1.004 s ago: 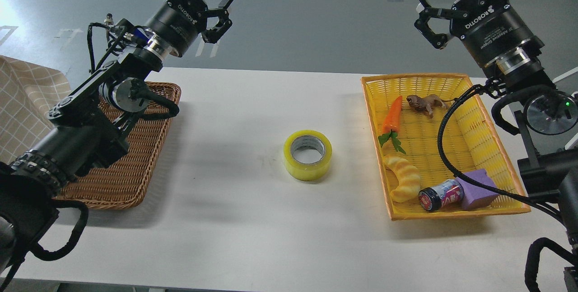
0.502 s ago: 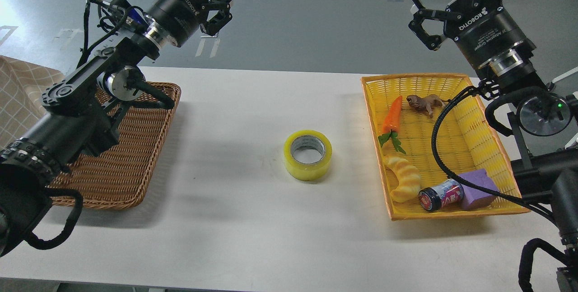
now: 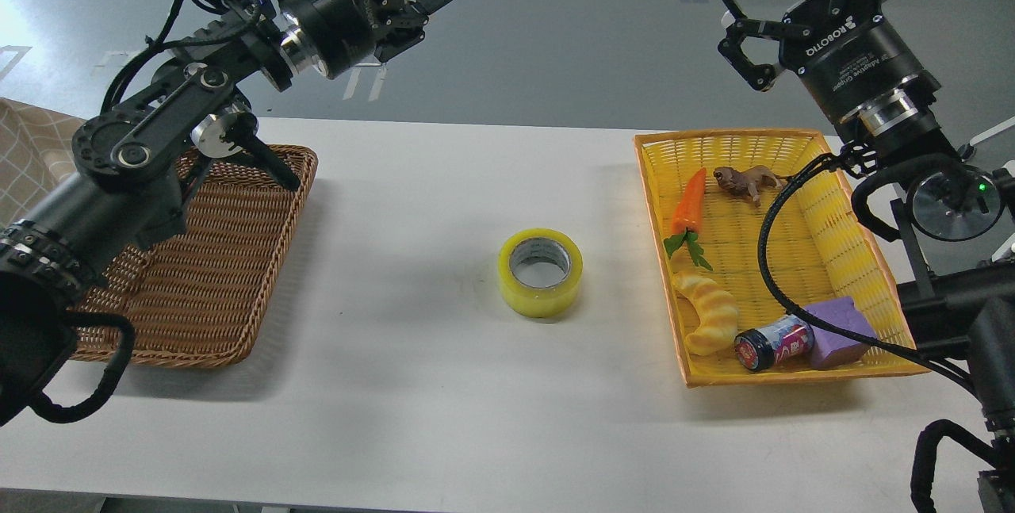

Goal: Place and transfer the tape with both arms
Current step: 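Raise the left gripper and swing it toward the tape roll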

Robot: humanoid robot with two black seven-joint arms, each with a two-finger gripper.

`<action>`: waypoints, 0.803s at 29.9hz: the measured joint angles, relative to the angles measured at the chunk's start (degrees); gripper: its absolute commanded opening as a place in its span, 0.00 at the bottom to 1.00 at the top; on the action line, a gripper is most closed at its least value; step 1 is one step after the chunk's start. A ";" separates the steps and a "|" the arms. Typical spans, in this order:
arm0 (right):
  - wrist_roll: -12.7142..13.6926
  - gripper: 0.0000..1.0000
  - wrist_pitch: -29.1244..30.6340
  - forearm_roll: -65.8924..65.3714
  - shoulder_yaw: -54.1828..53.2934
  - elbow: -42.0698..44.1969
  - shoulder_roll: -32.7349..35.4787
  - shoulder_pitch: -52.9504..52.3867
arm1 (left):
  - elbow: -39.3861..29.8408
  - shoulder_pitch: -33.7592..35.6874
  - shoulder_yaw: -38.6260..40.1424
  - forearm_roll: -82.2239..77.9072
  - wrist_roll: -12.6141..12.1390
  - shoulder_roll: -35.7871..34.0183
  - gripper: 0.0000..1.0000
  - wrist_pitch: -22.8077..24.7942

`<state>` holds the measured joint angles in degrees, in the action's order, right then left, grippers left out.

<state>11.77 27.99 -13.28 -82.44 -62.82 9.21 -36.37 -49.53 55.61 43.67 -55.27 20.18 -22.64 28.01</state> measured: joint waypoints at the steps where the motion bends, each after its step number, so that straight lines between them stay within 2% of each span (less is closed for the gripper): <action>1: 0.00 1.00 0.00 0.00 0.00 0.00 -0.02 0.01 | -0.43 0.00 -0.03 -1.64 0.00 -0.07 0.98 0.00; 5: 0.00 1.00 0.00 -0.07 -0.04 0.00 -0.03 0.01 | -1.42 0.01 -1.13 -10.49 -0.10 -0.09 0.98 -0.01; 18: 0.00 1.00 0.00 -0.17 -0.01 0.68 0.22 0.29 | -2.86 2.95 -12.88 -28.88 -0.47 -0.68 0.98 -0.20; 24: 0.00 1.00 0.00 -0.20 -0.03 0.68 0.20 0.28 | -2.87 3.36 -14.66 -34.79 -0.81 -0.51 0.98 -0.20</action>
<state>11.77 27.99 -13.47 -82.47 -62.14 9.41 -36.09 -52.39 58.97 29.00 -90.06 19.37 -23.15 27.81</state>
